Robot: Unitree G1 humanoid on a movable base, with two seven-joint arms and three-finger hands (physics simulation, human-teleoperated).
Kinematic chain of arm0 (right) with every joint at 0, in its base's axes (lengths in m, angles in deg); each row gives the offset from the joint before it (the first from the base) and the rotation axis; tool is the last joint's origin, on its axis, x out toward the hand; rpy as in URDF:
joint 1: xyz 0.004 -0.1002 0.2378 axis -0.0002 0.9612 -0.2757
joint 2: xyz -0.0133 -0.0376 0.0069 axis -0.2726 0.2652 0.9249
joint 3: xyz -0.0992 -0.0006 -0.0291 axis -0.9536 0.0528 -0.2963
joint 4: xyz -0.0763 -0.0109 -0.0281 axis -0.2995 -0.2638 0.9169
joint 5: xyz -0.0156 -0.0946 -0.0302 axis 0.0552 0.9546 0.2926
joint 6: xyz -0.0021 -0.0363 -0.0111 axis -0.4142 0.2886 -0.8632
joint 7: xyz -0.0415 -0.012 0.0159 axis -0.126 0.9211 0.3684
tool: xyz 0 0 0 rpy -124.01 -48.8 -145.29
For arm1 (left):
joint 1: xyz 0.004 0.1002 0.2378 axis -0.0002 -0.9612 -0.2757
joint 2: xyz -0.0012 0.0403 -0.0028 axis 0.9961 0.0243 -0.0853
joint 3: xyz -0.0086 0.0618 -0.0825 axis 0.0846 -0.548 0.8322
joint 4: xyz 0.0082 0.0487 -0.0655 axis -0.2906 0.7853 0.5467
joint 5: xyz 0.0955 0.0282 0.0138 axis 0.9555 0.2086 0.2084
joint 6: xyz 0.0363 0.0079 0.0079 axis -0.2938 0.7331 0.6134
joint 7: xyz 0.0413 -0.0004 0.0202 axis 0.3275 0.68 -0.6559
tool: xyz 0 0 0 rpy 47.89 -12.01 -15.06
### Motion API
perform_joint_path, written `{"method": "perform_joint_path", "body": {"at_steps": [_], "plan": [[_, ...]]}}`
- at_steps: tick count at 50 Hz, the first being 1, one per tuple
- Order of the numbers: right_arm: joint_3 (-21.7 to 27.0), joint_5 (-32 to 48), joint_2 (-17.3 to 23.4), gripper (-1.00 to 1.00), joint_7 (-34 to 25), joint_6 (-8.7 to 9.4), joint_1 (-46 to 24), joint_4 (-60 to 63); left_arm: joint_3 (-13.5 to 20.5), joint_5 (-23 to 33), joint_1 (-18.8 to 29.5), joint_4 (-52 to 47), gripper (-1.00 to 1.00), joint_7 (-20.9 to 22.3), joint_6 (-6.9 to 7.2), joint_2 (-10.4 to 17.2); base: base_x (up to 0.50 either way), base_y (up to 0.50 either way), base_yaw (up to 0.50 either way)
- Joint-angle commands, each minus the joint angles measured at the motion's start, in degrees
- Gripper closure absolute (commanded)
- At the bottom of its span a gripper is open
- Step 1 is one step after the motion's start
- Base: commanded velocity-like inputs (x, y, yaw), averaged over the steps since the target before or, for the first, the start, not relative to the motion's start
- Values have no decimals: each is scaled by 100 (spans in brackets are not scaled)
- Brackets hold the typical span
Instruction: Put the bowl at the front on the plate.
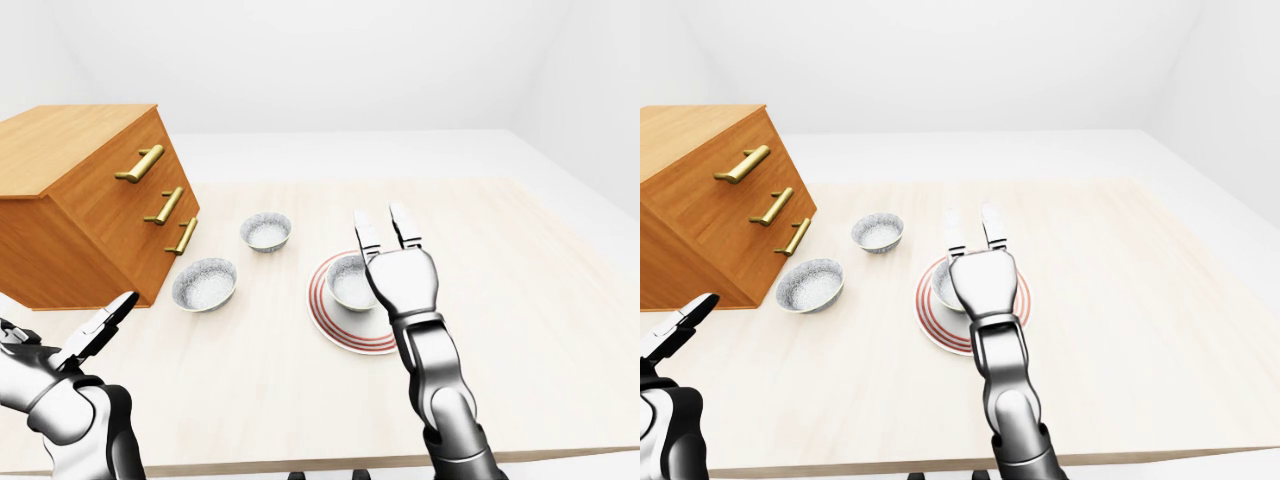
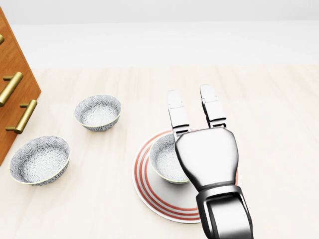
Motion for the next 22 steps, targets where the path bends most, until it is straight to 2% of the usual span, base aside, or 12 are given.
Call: {"method": "perform_joint_path", "body": {"at_steps": [1, 6, 15, 22], "plan": [[-220, 851, -307, -100, -989, 0, -304, 978, -8, -3, 6, 56, -100, 0, 0, -5, 0, 0, 0], [-269, 1120, -420, -100, -1418, 0, -592, 1274, -1, -8, -15, 45, -100, 0, 0, -10, 0, 0, 0], [-497, 1130, -32, -100, -2055, 0, -1209, 1449, -17, 13, -9, 27, -100, 0, 0, -8, 0, 0, 0], [-545, 1130, 88, -100, -2267, 0, -1494, 1570, 4, -1, -7, 1, -100, 0, 0, -4, 0, 0, 0]]}}
